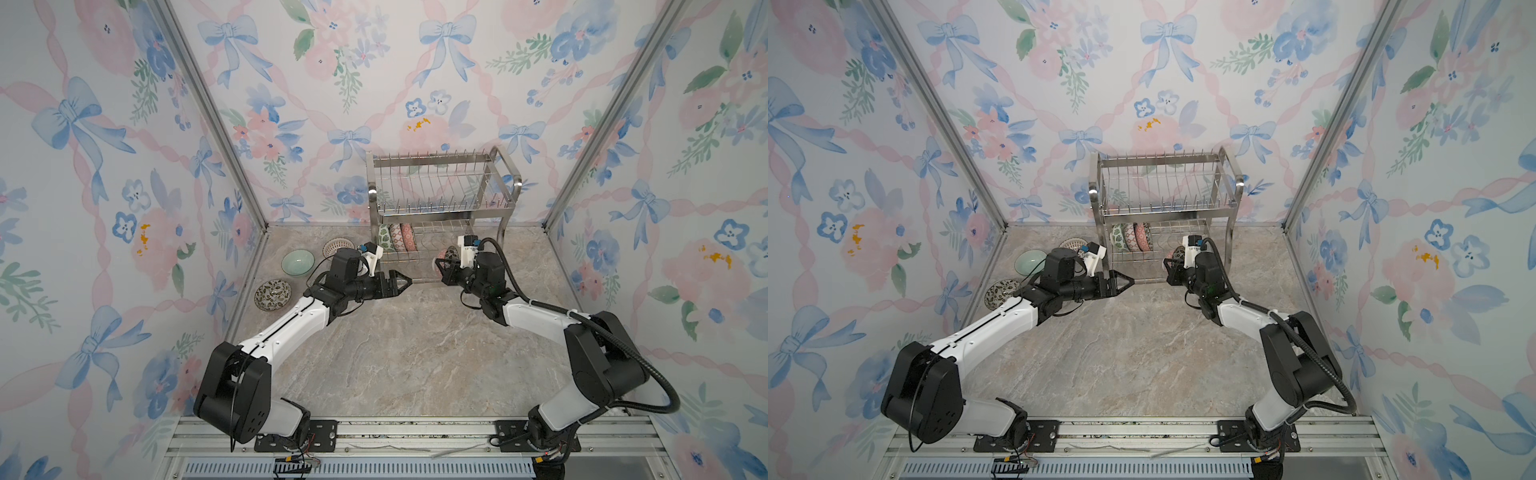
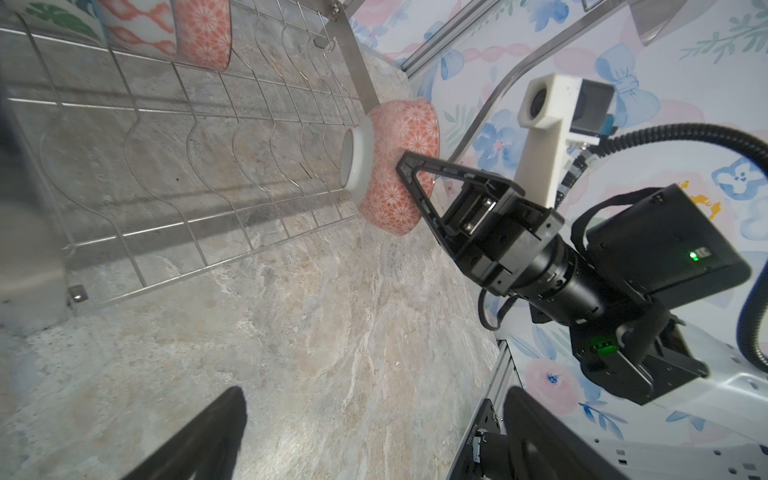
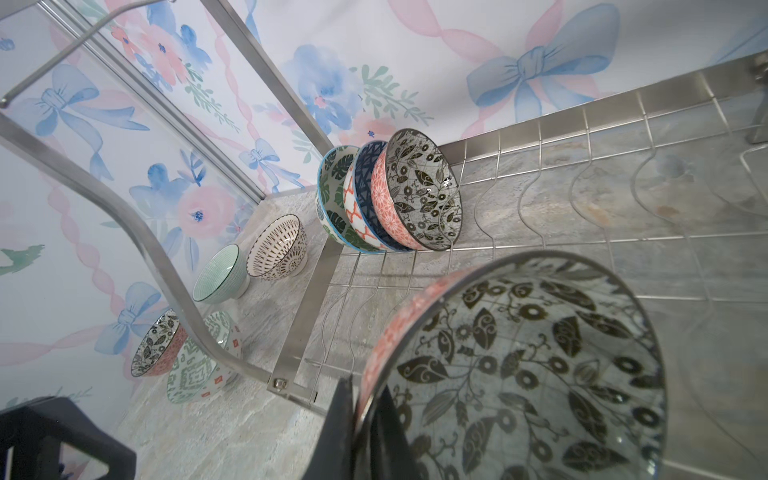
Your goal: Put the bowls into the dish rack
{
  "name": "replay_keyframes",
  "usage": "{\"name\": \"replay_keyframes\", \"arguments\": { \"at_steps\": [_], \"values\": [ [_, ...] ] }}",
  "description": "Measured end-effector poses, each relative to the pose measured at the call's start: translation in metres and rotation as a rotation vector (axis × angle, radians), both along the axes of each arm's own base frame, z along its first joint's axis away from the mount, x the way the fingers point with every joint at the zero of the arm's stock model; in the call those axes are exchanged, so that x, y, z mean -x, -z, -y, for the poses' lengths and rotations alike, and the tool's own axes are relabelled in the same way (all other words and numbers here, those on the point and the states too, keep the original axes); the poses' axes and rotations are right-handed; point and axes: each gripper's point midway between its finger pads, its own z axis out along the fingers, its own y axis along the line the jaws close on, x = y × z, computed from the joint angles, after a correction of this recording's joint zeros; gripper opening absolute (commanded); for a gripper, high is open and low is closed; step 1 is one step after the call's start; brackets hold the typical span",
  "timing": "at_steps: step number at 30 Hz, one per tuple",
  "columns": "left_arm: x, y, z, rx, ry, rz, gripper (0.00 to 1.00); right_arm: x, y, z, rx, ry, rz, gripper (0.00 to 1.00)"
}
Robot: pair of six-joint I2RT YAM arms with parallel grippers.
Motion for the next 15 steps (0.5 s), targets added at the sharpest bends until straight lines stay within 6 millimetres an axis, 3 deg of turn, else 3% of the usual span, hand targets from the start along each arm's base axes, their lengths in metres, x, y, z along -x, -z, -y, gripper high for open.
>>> {"name": "replay_keyframes", "arguments": {
  "at_steps": [8, 15],
  "values": [
    [-0.009, -0.02, 0.018, -0.018, 0.004, 0.067, 0.98, -0.047, -0.002, -0.015, -0.088, -0.002, 0.039, 0.0],
    [-0.011, -0.011, 0.026, -0.062, 0.002, 0.084, 0.98, -0.082, -0.005, -0.017, -0.138, 0.022, 0.068, 0.0]
  ]
}}
